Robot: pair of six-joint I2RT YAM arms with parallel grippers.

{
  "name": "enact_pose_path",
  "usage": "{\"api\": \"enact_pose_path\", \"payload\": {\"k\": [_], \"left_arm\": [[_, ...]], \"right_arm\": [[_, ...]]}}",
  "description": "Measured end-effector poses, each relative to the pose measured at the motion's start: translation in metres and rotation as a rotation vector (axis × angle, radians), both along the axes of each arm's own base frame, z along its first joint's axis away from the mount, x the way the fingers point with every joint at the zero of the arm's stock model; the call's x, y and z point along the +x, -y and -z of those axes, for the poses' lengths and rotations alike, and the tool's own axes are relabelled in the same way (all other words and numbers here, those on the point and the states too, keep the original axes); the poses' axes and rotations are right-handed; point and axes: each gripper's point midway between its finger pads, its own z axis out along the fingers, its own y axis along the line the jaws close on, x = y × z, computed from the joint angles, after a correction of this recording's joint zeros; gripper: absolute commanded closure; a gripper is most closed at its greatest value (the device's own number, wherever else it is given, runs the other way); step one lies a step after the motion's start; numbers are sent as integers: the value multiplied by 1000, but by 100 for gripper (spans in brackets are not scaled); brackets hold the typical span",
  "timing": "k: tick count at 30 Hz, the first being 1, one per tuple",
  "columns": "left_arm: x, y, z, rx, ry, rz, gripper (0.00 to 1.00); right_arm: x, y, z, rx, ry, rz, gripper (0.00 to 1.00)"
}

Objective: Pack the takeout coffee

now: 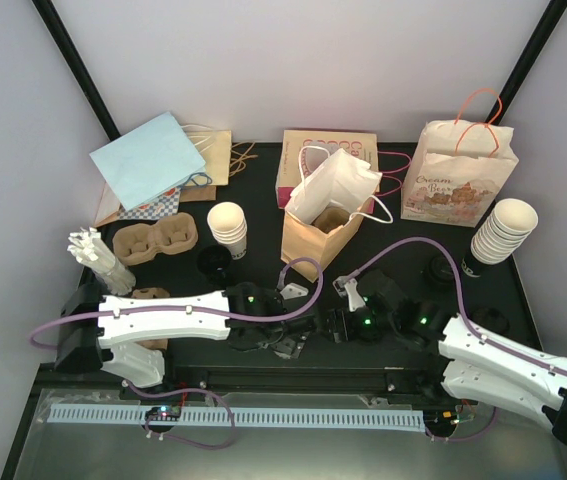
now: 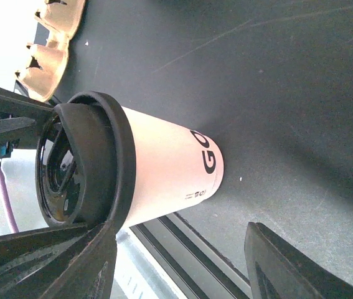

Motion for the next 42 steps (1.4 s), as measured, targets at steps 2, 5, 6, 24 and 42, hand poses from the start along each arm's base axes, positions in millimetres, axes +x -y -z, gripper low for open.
{"api": "enact_pose_path", "payload": {"k": [2, 5, 6, 24, 42], "left_arm": [[1, -1, 0, 4, 2, -4, 23], [1, 0, 0, 6, 6, -6, 25], [2, 0, 0, 7, 6, -5, 26], [0, 0, 2, 23, 11, 30, 34], [-2, -3, 2, -48, 47, 92, 35]], "right_arm": [[0, -1, 0, 4, -2, 0, 42], [0, -3, -2, 15, -6, -7, 42], [-1, -4, -2, 18, -9, -10, 42], [-10, -19, 24, 55, -134, -37, 56], [-9, -26, -3, 151, -102, -47, 58]]}}
